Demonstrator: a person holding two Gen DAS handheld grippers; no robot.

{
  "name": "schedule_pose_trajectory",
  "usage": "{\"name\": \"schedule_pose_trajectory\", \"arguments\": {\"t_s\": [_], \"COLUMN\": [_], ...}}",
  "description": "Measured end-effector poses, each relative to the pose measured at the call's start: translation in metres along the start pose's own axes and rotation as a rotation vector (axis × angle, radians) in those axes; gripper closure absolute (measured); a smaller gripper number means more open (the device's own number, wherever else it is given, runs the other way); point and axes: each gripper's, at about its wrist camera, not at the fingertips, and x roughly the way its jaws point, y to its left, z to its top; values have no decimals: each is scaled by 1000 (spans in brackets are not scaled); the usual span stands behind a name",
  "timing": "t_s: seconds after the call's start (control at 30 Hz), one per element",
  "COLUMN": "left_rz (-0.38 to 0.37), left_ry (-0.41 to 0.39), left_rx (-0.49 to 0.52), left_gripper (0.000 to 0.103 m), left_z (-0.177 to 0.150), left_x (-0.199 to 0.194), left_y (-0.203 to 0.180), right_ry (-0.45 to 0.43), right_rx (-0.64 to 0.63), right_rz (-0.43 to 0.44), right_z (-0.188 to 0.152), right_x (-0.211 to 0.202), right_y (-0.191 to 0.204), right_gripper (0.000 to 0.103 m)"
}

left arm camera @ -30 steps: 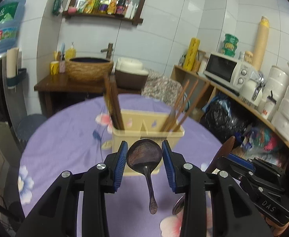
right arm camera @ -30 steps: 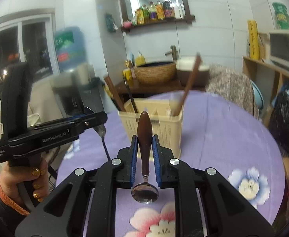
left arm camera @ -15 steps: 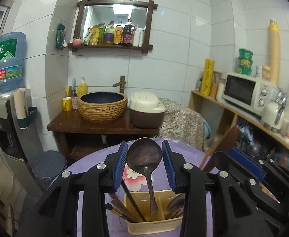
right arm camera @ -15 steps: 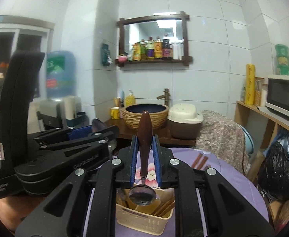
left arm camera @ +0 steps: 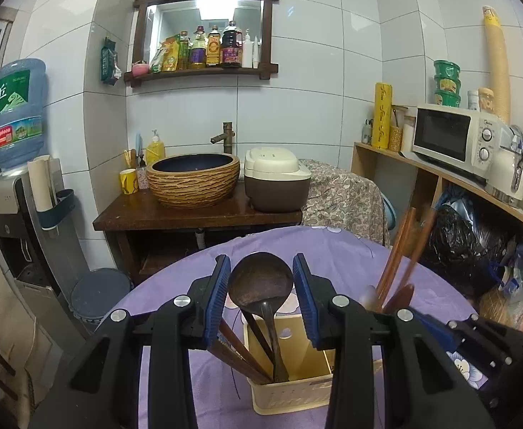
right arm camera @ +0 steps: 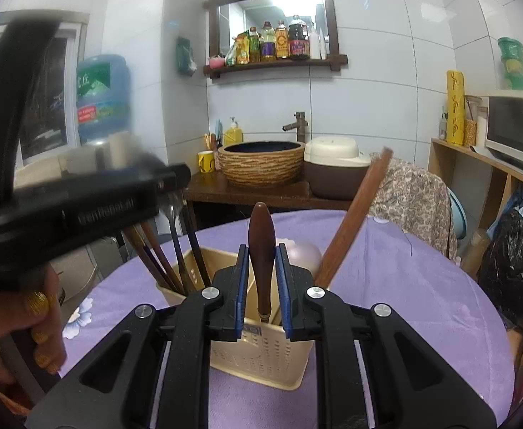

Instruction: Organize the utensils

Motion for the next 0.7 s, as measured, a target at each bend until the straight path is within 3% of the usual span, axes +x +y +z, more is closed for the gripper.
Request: {"name": "schedule_pose_trajectory", "arguments": {"t_s": [0.37,0.47,0.53,0.57,0.67,0.7], "left_rz": [-7,-7,-18,-26,-28,-27], "left_ry": [8,-6,-25,-46,-80,-89], "left_rx": [6,0,-8,-17,-22,-24], "left_gripper": [58,50,39,30,21,16], "left_z": [0,-1,-2,-4,-13,-17], "left_x": [2,-7,-16,-24,-41,-47], "left_y": [-2,1,2,3,6,7], "right_ry": [43,39,29,24,-8,-12], "right_rx": [-3,-11,-22,-22,-25,-26], "right_rz": [-13,-7,-7,-5,-15,-9], "right_z": [-15,-18,-22,-23,-29,-32], "right_x": [10,6,0,-2,-18,-23], "right_y": [-4,-3,0,0,4,6], "right_gripper": [87,85,70,56,51,42]}}
